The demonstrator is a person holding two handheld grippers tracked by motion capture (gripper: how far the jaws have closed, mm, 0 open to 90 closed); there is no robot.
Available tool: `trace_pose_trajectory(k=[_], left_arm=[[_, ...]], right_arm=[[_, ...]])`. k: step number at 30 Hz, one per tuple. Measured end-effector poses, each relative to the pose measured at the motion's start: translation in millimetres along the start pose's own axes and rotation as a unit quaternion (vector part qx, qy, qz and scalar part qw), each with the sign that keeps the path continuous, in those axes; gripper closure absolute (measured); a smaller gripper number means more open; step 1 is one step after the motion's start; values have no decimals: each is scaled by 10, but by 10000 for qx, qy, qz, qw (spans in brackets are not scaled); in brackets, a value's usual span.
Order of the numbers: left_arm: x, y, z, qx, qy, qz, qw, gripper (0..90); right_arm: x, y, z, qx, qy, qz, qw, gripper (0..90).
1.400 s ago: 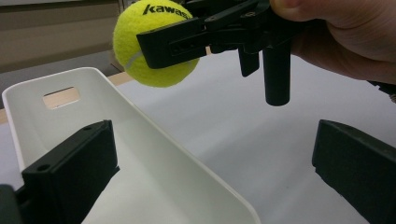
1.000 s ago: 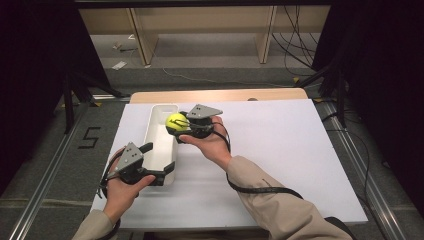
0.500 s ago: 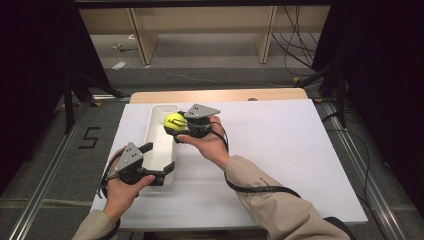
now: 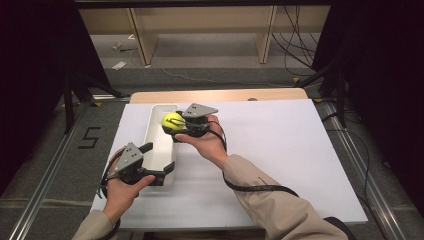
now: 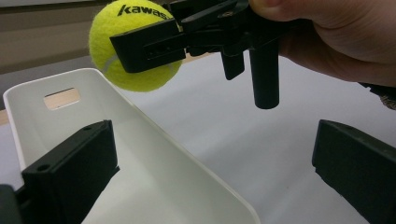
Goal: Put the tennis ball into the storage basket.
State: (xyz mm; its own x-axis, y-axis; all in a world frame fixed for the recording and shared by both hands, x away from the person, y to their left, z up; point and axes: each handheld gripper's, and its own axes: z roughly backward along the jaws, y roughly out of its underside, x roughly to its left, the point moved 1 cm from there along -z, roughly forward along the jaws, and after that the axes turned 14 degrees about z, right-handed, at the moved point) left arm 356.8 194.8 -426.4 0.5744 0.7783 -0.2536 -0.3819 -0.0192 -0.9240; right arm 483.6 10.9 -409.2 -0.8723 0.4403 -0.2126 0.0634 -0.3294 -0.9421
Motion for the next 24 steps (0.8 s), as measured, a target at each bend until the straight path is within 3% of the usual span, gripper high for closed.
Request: trace_pose_trajectory(k=[24], left_arm=[[-3, -1, 3, -11, 5, 10, 10000, 0]], right_arm=[[9, -14, -70, 21, -46, -4, 10000, 277]])
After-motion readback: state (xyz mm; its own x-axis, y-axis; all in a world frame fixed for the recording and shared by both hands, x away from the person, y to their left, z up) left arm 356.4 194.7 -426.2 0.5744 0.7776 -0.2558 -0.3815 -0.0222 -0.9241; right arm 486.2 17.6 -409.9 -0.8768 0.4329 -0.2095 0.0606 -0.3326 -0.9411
